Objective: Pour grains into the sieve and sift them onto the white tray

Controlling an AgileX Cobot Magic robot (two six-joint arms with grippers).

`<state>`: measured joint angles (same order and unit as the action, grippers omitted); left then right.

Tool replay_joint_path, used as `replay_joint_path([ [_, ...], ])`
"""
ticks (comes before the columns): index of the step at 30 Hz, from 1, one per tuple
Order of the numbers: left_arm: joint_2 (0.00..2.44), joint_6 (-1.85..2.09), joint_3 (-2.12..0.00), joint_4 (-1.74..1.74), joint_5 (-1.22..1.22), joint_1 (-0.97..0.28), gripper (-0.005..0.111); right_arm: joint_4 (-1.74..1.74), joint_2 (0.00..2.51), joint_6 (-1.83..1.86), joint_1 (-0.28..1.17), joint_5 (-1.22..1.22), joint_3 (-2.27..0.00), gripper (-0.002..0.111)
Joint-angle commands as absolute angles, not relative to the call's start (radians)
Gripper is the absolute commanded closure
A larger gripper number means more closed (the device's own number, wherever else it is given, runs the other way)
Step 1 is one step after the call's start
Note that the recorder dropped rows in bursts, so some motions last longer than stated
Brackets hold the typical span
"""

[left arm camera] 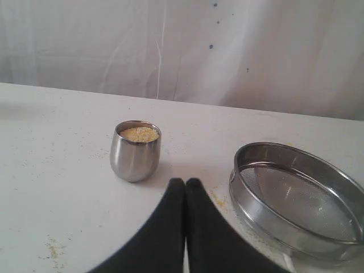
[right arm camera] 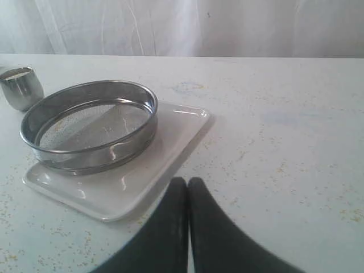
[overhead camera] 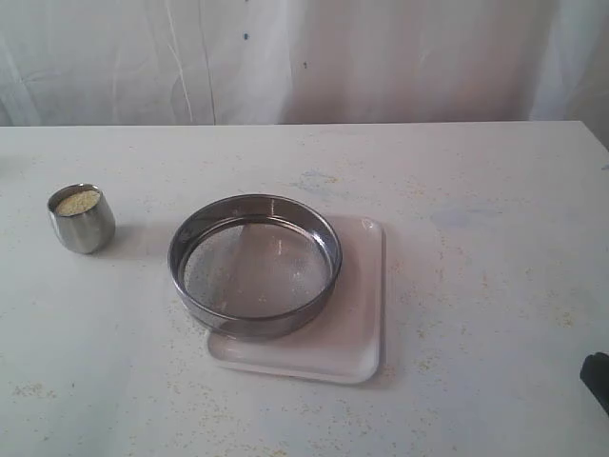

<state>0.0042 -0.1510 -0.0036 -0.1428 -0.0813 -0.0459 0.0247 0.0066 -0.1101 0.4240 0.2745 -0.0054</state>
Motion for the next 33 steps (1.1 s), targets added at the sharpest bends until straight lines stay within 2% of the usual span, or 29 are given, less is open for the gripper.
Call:
replay_joint_path([
  [1, 0.000, -0.218, 0.000, -0.165, -0.108, -0.043, 0.107, 0.027, 0.000, -0.109, 0.419, 0.260, 0.000, 0.108],
  [6, 0.000, -0.366, -0.001, -0.131, -0.242, -0.043, 0.107, 0.027, 0.000, -0.109, 0.419, 0.260, 0.000, 0.108],
  [10, 0.000, -0.457, -0.153, 0.196, -0.292, -0.043, 0.107, 0.027, 0.000, -0.109, 0.419, 0.260, 0.000, 0.108],
  [13, 0.000, -0.630, -0.300, 0.337, -0.215, -0.043, 0.107, 0.027, 0.000, -0.109, 0.419, 0.260, 0.000, 0.108],
  [17, 0.047, -0.722, -0.484, 0.558, 0.022, -0.043, 0.105, 0.027, 0.000, -0.109, 0.419, 0.260, 0.000, 0.108],
  [19, 0.105, -0.717, -0.527, 0.564, 0.058, -0.043, 0.097, 0.027, 0.000, -0.109, 0.419, 0.260, 0.000, 0.108],
  [21, 0.171, -0.720, -0.526, 0.542, 0.013, -0.043, 0.083, 0.027, 0.000, -0.109, 0.419, 0.260, 0.000, 0.108],
  [25, 0.367, -0.742, -0.456, 0.501, -0.107, -0.043, 0.047, 0.027, 0.000, -0.109, 0.419, 0.260, 0.000, 0.108],
  [26, 0.430, -0.746, -0.427, 0.501, -0.156, -0.043, 0.044, 0.027, 0.000, -0.109, 0.419, 0.260, 0.000, 0.108],
  [33, 0.824, -0.531, -0.295, 0.403, -0.652, -0.043, 0.045, 0.027, 0.000, -0.109, 0.419, 0.260, 0.000, 0.108],
])
